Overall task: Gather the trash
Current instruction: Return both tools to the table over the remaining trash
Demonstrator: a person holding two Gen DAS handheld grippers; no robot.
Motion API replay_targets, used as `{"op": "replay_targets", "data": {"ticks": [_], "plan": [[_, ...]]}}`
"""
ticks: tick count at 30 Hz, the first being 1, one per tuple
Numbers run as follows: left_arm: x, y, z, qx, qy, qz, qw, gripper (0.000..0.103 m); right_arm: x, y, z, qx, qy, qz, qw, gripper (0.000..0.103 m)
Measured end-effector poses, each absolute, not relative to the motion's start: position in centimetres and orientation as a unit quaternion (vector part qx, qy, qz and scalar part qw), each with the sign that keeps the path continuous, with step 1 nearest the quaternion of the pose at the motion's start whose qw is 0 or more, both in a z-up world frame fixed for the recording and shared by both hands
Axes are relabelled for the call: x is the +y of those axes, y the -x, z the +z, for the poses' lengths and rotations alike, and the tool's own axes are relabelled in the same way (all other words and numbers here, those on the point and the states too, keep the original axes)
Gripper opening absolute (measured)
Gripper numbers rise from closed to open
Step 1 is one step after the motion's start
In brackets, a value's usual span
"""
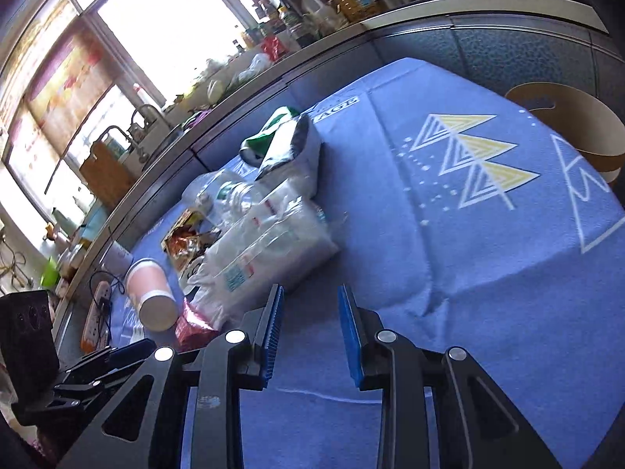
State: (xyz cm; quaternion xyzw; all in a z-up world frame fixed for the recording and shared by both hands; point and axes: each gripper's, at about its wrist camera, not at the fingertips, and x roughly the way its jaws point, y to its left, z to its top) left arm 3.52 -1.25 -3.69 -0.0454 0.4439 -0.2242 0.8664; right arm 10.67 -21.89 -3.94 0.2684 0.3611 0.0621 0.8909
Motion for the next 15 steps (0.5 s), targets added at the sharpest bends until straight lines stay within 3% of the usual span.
{"op": "replay_targets", "data": {"ticks": [4,6,7,12,15], "plan": [[-0.2,-3.9,-3.6,0.428,0.045,-0.208,0.878,0.067,-20.6,-11.3,-3.4,0.368,-0.255,0.067,0.892,0.036],[-0.4,-4.2,-3.7,0.425,0.040,-0.208,0.880,0.067,-20.8,-11.8,-3.0,0.365,-0.250,0.059,0.895,0.059],[-0.7,-4.5,-3.8,0.425,0.035,-0.211,0.880,0.067,-21.1,-12.2,-2.7,0.361,-0.248,0.055,0.897,0.075],[-2.9,-5.5,-4.5,0.423,0.008,-0.220,0.879,0.068,-21.1,-15.6,-1.2,0.352,-0.211,0.057,0.910,0.082],[-2.8,-6.1,-5.4,0.441,0.023,-0.215,0.871,0.065,-21.0,-18.4,-1.7,0.368,-0.209,0.074,0.903,0.079]]}}
